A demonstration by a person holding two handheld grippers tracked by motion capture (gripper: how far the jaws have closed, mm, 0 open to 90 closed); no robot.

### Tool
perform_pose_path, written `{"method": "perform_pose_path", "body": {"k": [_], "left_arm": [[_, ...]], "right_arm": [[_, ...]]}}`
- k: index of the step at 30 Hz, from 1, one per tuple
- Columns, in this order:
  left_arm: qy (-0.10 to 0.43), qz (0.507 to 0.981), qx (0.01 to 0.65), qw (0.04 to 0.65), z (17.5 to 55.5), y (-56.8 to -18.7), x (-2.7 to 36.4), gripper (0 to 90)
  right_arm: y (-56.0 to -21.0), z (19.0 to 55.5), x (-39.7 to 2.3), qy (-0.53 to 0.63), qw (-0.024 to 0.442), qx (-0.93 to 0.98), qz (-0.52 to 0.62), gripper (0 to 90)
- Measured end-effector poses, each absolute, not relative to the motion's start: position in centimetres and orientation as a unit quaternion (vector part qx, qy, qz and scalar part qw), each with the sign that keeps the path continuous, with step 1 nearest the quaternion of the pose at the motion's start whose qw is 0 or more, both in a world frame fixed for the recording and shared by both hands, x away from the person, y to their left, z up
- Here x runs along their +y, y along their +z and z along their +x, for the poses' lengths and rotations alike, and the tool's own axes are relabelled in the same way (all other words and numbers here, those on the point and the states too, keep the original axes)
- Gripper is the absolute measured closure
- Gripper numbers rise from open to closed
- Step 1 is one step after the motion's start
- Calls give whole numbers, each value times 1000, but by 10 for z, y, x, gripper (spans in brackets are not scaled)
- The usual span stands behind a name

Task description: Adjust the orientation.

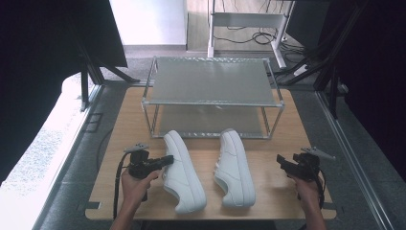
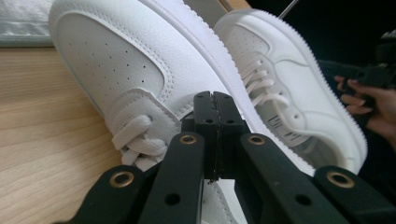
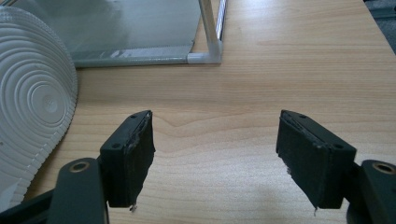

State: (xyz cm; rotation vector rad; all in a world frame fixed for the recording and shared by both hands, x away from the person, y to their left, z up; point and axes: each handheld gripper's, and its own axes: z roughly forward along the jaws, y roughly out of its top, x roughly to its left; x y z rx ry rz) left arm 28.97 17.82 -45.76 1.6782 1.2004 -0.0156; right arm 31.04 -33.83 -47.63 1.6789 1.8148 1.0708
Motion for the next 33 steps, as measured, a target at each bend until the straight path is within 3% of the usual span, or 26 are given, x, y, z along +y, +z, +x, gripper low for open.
{"method": "perform_pose_path", "body": {"k": [12,19,25,33], "left_arm": [[-11,709,480,516,308,-446,148,900],[-19,753,445,484,342,-441,91,900],[-26,775,437,456,354,-442,65,886],[-8,769,425,478,334,-423,78,874]], "right_arm": [[-479,312,-337,382,220,660,609,285],[-478,311,-343,381,221,654,615,286],[-479,311,-344,382,220,652,617,286],[-478,310,-346,383,222,649,619,287]]}}
